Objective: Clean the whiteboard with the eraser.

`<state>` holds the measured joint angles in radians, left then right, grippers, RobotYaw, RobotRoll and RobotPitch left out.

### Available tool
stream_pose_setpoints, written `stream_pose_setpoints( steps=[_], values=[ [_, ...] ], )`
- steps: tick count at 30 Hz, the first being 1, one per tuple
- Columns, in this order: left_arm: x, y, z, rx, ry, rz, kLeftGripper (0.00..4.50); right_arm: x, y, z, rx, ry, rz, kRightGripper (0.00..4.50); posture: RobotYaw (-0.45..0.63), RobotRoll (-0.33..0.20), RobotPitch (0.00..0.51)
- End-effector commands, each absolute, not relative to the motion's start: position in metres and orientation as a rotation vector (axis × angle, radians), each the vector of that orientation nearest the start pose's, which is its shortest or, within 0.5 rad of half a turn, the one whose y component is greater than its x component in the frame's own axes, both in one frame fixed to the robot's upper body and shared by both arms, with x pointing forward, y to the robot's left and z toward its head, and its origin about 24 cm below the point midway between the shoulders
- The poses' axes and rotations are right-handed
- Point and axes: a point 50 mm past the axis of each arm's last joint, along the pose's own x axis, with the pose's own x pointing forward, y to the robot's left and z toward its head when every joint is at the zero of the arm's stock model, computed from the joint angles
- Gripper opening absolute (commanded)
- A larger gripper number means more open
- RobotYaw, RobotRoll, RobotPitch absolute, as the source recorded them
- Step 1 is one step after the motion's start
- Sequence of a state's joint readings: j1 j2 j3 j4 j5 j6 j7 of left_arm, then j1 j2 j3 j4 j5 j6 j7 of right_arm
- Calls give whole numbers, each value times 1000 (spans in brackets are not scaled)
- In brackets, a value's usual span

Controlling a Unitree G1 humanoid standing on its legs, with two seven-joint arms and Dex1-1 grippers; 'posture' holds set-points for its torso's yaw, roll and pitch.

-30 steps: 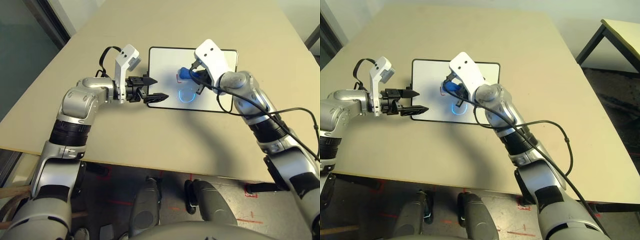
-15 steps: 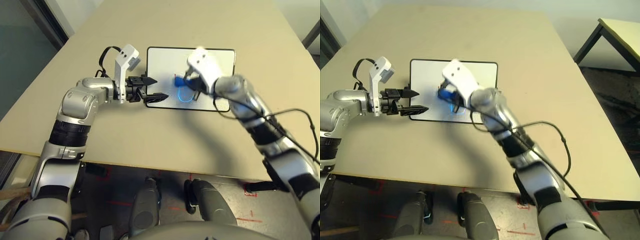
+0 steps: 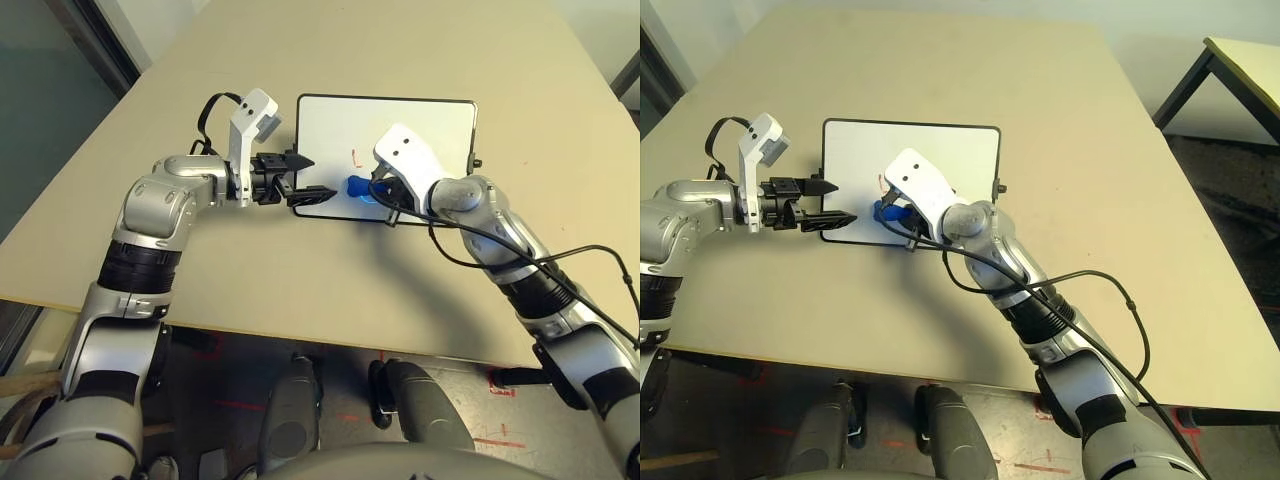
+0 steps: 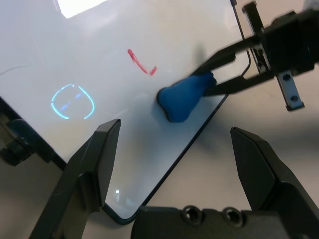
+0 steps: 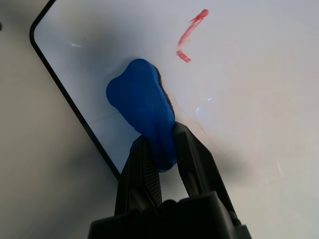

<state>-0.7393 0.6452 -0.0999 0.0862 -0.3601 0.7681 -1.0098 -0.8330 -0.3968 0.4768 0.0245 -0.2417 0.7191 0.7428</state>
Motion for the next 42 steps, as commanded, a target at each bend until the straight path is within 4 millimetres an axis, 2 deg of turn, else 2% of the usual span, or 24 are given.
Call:
stream_pose_setpoints(
  steps=[1,3,6,10,13,15,18,23,26,28,30,36,39,42],
  values=[
    [325,175,191,226,314,-1025,4500,358,-92,194,-852,199,669,566,-6,0,153],
    [325,174,191,225,313,-1026,4500,365,-93,203,-846,180,645,566,-6,0,153],
    [325,174,191,225,312,-1026,4500,367,-92,201,-849,184,643,566,-4,0,153],
    [325,174,191,223,312,-1025,4500,356,-90,182,-865,232,699,566,0,0,154],
    [324,175,191,222,314,-1022,4500,338,-88,161,-889,286,774,566,1,0,155],
    [324,175,191,222,316,-1022,4500,332,-88,156,-898,300,794,566,0,0,156],
    [324,175,191,222,318,-1022,4500,335,-88,162,-902,294,784,566,-3,0,156],
    [325,175,190,222,321,-1023,4500,357,-87,197,-890,202,692,566,-9,0,155],
    [325,175,190,221,321,-1024,4500,365,-85,209,-887,170,667,566,-8,0,154],
    [325,175,190,220,319,-1024,4500,366,-84,207,-887,174,668,566,-6,0,154],
    [325,174,190,218,318,-1024,4500,361,-83,194,-900,202,697,566,-1,0,154],
    [324,176,190,216,321,-1019,4500,333,-81,157,-953,298,830,566,2,0,156],
    [324,176,190,216,321,-1017,4500,332,-81,157,-959,300,835,566,3,0,155],
    [324,176,190,216,319,-1017,4500,344,-80,174,-943,255,782,566,3,0,155]
  ],
)
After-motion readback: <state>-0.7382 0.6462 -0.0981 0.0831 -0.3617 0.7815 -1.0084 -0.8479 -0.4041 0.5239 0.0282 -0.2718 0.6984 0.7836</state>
